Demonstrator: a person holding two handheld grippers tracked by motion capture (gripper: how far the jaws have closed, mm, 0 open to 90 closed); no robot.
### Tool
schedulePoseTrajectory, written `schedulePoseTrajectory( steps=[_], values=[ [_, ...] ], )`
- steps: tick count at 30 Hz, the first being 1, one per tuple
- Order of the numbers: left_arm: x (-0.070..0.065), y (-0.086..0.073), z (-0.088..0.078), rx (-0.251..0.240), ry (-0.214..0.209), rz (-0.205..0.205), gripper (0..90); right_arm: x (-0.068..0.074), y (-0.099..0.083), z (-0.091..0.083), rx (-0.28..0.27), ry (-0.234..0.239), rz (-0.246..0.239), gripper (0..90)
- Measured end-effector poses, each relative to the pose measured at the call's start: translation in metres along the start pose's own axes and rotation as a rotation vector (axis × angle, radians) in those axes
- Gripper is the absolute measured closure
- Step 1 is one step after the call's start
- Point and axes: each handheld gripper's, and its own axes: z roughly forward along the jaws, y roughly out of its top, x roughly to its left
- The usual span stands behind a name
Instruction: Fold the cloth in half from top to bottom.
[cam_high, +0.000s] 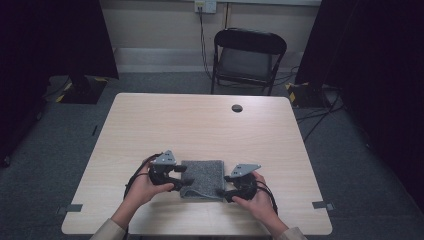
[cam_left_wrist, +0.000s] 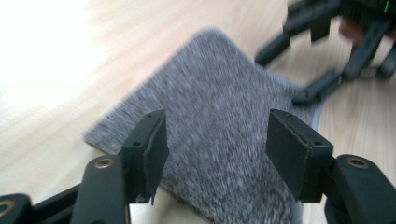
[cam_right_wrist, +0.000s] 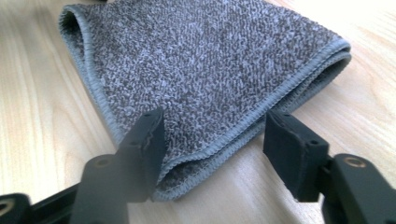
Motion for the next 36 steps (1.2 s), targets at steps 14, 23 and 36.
schedulePoseTrajectory(
  steps=[14, 23, 36],
  values=[
    [-0.006, -0.023, -0.002, 0.095, 0.012, 0.079, 31.3, 0.001, -0.001, -0.001, -0.001, -0.019, 0.003, 32.6],
    [-0.004, -0.011, -0.021, 0.019, 0.024, 0.062, 24.2, -0.004, 0.003, -0.009, -0.027, -0.011, 0.017, 23.2],
    [0.005, -0.015, -0.038, 0.006, 0.06, 0.04, 19.5, -0.011, 0.003, -0.017, -0.019, 0.031, 0.054, 18.3]
  ],
)
